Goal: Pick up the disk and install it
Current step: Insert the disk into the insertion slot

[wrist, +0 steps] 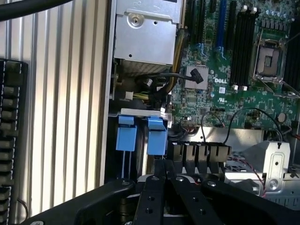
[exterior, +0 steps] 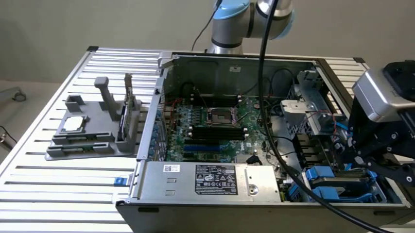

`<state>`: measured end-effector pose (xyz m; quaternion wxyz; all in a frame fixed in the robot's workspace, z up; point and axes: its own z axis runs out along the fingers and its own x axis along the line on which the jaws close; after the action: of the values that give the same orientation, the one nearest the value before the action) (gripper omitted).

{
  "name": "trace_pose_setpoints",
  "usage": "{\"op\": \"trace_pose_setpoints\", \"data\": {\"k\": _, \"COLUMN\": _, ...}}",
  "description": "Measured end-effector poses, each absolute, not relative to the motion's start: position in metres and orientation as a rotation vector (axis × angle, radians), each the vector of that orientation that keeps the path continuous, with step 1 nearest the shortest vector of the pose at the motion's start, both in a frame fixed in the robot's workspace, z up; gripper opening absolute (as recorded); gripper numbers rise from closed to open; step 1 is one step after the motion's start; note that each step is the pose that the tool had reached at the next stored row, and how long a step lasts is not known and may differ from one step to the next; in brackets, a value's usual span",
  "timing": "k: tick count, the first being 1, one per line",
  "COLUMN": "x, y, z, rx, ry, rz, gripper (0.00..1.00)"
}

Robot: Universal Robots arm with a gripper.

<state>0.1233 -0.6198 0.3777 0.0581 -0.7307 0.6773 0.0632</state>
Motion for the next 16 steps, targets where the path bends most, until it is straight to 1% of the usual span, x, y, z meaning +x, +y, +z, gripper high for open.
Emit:
{"op": "trace_pose_setpoints", "data": {"k": 4, "x": 0.127, "y": -0.615, "z": 0.37, "rx": -2.218, "ry": 2.048, "rz": 0.192, "gripper": 0.14}}
{"op": "trace_pose_setpoints", "data": {"k": 11, "x": 0.152, "y": -0.612, "z": 0.358, "rx": -2.218, "ry": 2.049, "rz": 0.192, "gripper": 0.14}}
{"op": "trace_pose_setpoints", "data": {"k": 16, "x": 0.153, "y": -0.612, "z": 0.349, "rx": -2.218, "ry": 2.049, "rz": 0.192, "gripper": 0.14}}
